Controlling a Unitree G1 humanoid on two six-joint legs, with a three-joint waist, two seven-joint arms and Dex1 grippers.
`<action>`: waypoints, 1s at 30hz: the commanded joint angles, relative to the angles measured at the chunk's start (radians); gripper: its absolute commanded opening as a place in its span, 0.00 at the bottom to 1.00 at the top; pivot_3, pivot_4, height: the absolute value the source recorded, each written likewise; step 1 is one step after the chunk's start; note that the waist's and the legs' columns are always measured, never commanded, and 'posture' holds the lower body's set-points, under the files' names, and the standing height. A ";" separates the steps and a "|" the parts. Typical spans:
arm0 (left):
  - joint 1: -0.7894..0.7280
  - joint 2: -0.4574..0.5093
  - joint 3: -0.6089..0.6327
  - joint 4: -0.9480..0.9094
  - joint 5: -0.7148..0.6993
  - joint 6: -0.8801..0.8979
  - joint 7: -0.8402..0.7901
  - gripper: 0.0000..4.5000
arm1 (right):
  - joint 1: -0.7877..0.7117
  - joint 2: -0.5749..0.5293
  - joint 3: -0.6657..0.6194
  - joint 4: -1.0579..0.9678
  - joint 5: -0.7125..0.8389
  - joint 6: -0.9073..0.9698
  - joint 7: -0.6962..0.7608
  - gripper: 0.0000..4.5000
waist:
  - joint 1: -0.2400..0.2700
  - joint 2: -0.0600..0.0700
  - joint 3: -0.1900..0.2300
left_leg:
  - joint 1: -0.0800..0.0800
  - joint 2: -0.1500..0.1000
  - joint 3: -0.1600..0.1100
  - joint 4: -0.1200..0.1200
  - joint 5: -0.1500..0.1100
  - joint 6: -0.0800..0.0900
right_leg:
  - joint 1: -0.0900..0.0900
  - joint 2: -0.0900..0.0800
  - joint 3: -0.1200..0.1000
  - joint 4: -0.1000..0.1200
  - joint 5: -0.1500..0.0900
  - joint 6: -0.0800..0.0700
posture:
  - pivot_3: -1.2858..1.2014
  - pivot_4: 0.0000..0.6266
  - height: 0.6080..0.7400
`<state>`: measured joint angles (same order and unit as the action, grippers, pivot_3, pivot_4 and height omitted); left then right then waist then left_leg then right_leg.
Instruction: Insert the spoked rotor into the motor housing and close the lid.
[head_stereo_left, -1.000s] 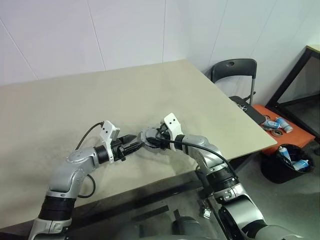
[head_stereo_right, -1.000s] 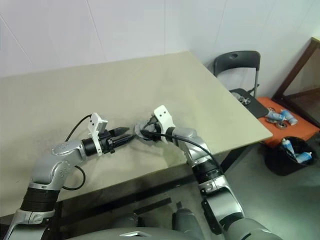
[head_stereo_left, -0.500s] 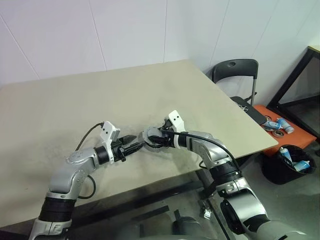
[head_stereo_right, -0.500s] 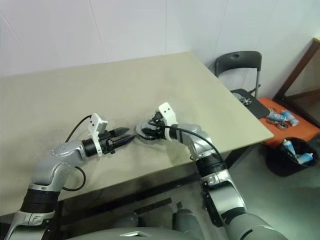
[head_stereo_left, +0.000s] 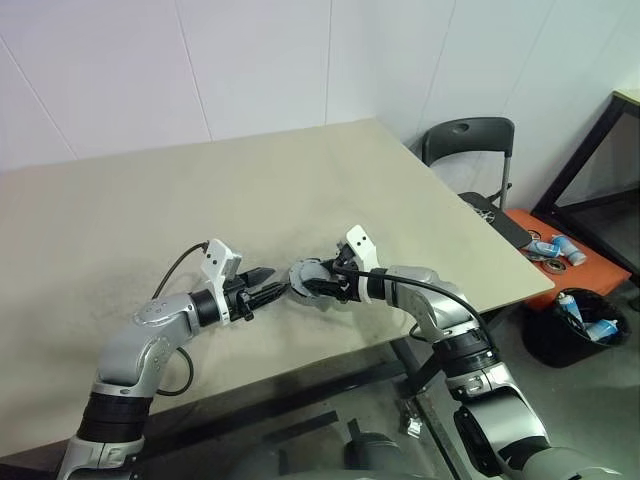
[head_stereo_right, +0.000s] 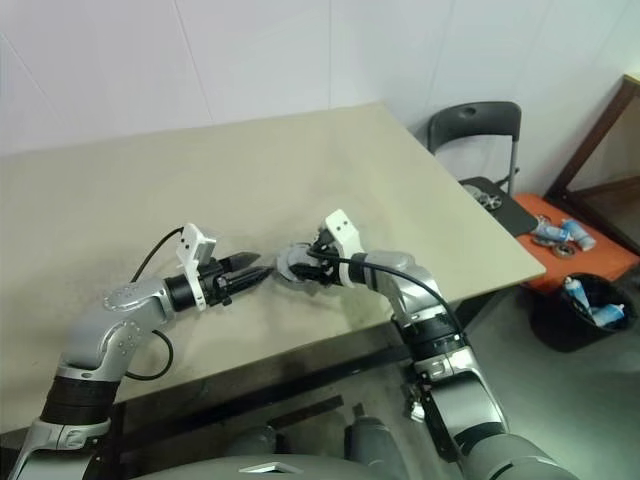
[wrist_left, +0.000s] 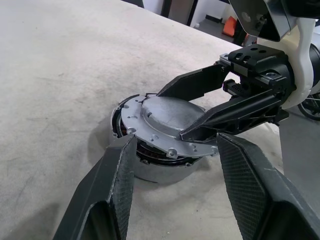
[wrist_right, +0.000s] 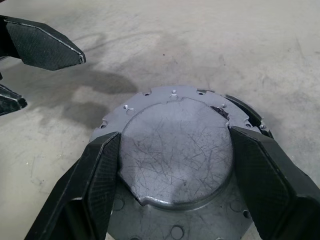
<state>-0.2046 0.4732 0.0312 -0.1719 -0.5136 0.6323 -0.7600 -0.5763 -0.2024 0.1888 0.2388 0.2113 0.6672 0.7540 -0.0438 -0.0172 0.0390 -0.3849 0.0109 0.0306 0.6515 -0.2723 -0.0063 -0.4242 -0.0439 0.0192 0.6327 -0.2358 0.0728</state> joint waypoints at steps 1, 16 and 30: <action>-0.017 0.009 0.018 -0.027 -0.013 -0.011 -0.006 0.60 | -0.005 0.022 -0.001 0.011 -0.014 -0.029 -0.045 0.69 | 0.000 0.000 0.000 | 0.000 0.000 0.000 0.000 0.000 0.000 | 0.000 0.000 0.000 0.000 0.000 0.000 | 0.52 0.00 1.00; -0.003 0.007 0.014 -0.010 -0.003 -0.038 -0.021 0.60 | 0.028 0.002 0.051 0.028 -0.056 -0.085 -0.045 0.69 | 0.000 0.000 0.000 | 0.003 0.000 0.000 0.003 0.000 0.000 | 0.004 0.000 0.000 0.002 0.000 0.000 | 0.52 0.00 1.00; -0.008 0.003 0.008 0.000 -0.002 -0.048 -0.026 0.60 | 0.042 0.037 0.054 0.100 -0.098 -0.098 -0.125 0.69 | -0.001 0.000 0.000 | 0.014 0.000 0.000 0.001 0.000 0.000 | 0.015 0.000 0.000 -0.001 -0.001 -0.001 | 0.52 0.00 1.00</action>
<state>-0.1994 0.4739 0.0304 -0.1589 -0.5115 0.6018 -0.7828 -0.5533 -0.1583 0.2306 0.2919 0.1379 0.5513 0.6419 -0.0447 -0.0176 0.0386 -0.3698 0.0110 0.0306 0.6529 -0.2723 -0.0063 -0.4081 -0.0438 0.0193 0.6320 -0.2365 0.0717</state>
